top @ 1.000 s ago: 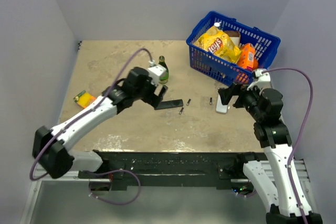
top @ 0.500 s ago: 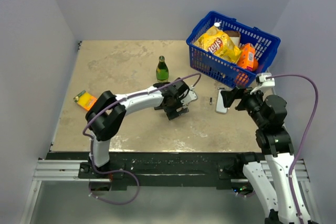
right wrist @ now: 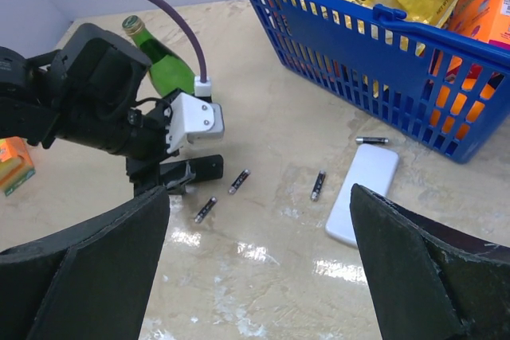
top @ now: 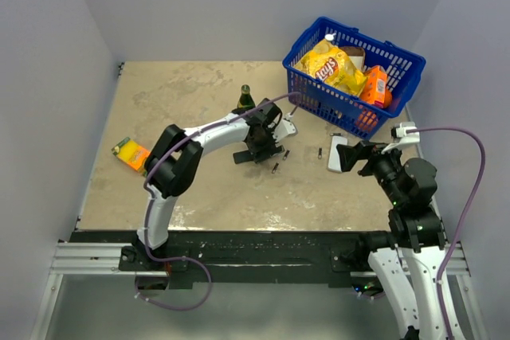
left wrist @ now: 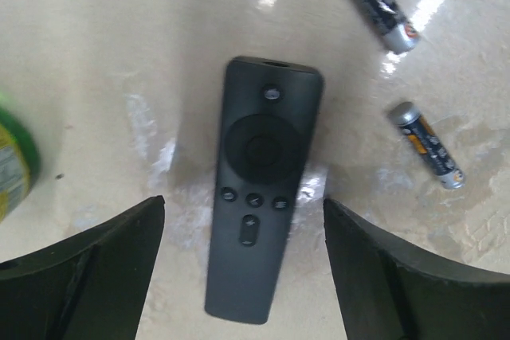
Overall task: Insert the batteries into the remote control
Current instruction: Pick up the remote control from the center of the board.
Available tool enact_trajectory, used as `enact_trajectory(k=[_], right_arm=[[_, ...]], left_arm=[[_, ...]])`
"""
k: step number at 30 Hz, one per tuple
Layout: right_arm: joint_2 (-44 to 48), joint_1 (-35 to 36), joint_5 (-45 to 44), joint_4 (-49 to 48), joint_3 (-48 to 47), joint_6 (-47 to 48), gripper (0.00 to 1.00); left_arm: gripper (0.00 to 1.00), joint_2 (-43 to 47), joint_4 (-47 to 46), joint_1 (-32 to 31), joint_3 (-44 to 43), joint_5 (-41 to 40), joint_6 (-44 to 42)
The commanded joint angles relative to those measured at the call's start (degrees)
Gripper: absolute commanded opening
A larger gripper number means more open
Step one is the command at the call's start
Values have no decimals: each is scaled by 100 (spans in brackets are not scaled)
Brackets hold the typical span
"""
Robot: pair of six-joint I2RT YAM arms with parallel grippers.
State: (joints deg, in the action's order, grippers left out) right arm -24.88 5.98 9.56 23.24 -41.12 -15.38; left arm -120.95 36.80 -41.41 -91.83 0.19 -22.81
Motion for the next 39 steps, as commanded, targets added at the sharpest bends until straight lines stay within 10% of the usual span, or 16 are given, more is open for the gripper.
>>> enact_trajectory(k=[1, 12, 20, 30, 39], right_arm=[[1, 9, -191, -92, -62, 35, 98], [19, 9, -297, -39, -97, 43, 98], [-87, 17, 246, -214, -106, 61, 98], [-210, 17, 2248, -1541, 306, -229, 98], [-815, 122, 3965, -4211, 1018, -1151, 98]], left_arm=[[84, -245, 354, -60, -247, 578, -303], [62, -693, 741, -25, -546, 728, -286], [14, -106, 549, -34, -275, 1184, 56], [14, 2923, -1778, 360, 1139, 1922, 1505], [20, 5220, -5840, 1477, 3795, 3891, 4441]])
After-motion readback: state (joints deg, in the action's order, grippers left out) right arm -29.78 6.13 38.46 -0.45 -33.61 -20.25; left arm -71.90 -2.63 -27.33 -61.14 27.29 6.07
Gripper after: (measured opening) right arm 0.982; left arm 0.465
